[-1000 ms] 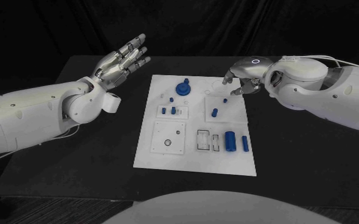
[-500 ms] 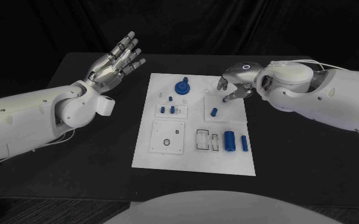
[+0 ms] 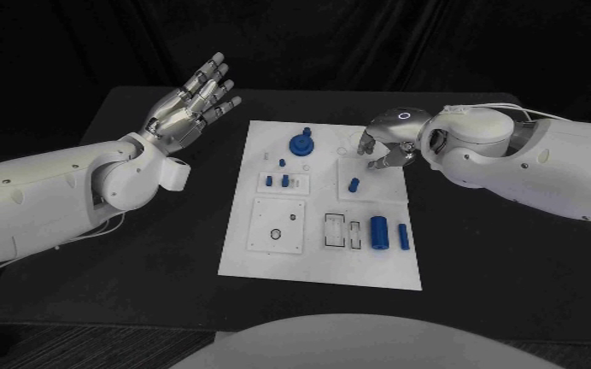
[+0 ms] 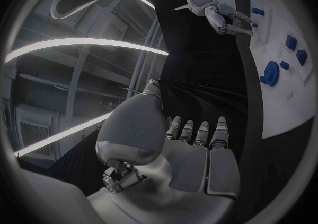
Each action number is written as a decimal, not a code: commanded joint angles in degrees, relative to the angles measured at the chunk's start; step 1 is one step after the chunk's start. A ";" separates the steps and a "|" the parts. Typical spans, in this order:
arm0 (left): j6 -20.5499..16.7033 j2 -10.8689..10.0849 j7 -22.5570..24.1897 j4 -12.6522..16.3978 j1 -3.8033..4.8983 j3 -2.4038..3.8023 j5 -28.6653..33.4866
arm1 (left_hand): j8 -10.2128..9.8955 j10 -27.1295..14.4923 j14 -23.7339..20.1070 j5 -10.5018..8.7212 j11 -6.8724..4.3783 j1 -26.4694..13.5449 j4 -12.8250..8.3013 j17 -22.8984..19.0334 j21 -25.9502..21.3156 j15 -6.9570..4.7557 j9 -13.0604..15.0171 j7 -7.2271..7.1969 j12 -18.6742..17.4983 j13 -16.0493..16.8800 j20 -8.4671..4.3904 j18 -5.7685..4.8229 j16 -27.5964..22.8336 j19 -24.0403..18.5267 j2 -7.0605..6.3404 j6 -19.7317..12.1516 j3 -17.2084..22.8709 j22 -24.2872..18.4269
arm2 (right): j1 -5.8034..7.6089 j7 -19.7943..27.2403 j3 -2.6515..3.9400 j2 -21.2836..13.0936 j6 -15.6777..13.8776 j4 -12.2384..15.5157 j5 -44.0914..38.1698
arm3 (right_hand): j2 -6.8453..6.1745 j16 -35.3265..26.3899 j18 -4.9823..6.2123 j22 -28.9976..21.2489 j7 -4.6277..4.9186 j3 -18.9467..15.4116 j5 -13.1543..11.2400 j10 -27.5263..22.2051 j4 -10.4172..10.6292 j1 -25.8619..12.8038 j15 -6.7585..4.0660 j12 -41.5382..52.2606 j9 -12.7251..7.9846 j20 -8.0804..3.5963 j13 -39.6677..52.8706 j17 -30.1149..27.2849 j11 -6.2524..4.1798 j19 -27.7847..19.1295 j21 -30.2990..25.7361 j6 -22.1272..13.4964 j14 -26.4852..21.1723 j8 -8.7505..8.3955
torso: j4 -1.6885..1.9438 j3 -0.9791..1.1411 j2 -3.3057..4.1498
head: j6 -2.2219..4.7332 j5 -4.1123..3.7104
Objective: Assemble the parts on the task board
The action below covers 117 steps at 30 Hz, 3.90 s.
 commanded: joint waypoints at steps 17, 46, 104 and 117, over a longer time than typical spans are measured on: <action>2.11 0.31 1.14 -0.42 -0.36 0.04 0.46 | -0.04 0.01 -0.02 6.79 1.86 4.88 -0.42 -0.09 -0.03 1.39 0.14 1.99 -0.22 -0.01 1.07 0.51 -0.20 0.42 3.40 0.51 -2.46 -0.83 | -1.92 0.60 0.04 0.35 0.92 -1.53 0.60 | -1.76 -0.65 -0.28 2.69 0.13 6.07 5.43 2.68 -1.03 1.18 0.04 -2.62 -0.10 -0.06 -1.05 -0.51 0.14 -0.12 -1.13 2.83 -0.16 -0.95 | -0.12 -0.18 -0.11 | 0.00 0.82; 2.32 0.65 -1.28 -1.09 -0.86 0.04 0.46 | 0.75 0.33 0.07 15.69 3.19 10.99 -2.61 -0.04 0.96 4.22 0.69 6.85 0.17 0.17 3.85 0.63 -0.14 2.79 6.34 4.35 -4.06 1.55 | -3.02 3.21 0.04 -0.15 -6.28 -2.52 0.60 | -2.40 -0.59 -0.44 3.27 -2.48 11.35 1.91 11.11 -3.50 1.24 -1.87 -1.93 3.45 -1.65 -0.50 -0.30 -2.46 -0.21 1.42 11.46 -0.04 2.37 | -0.25 -0.26 -0.18 | 0.00 2.02; 0.70 1.64 -1.46 -1.50 -1.26 0.03 0.47 | 0.85 0.41 -0.02 17.24 3.14 11.96 -2.38 -0.09 0.07 1.70 0.72 7.64 0.35 0.23 2.52 0.44 -0.20 1.45 7.50 4.59 -4.76 -1.94 | -3.74 3.00 0.05 7.83 -7.70 7.81 0.75 | -2.03 0.17 -0.91 3.84 -2.33 12.40 2.77 10.87 -3.14 0.45 -1.84 -3.62 3.28 -1.72 -0.90 0.48 -2.27 0.60 4.83 10.48 0.85 0.93 | -0.01 -0.33 -0.90 | 0.00 4.11; -0.15 2.02 -1.11 -1.87 -1.99 0.03 0.47 | 0.97 0.27 -0.02 17.20 2.13 12.16 -1.81 -0.09 0.03 -0.38 0.75 8.34 0.26 0.18 0.43 0.55 -0.20 0.99 7.63 4.97 -5.22 -2.72 | -5.67 3.12 0.05 10.17 -9.33 6.63 0.59 | -2.14 0.67 -0.99 3.94 -2.28 12.54 2.71 10.83 -3.24 0.52 -1.82 -3.77 3.21 -1.72 -0.91 0.95 -2.23 0.77 5.37 10.37 1.07 0.77 | -0.17 -0.31 -1.71 | 0.00 4.68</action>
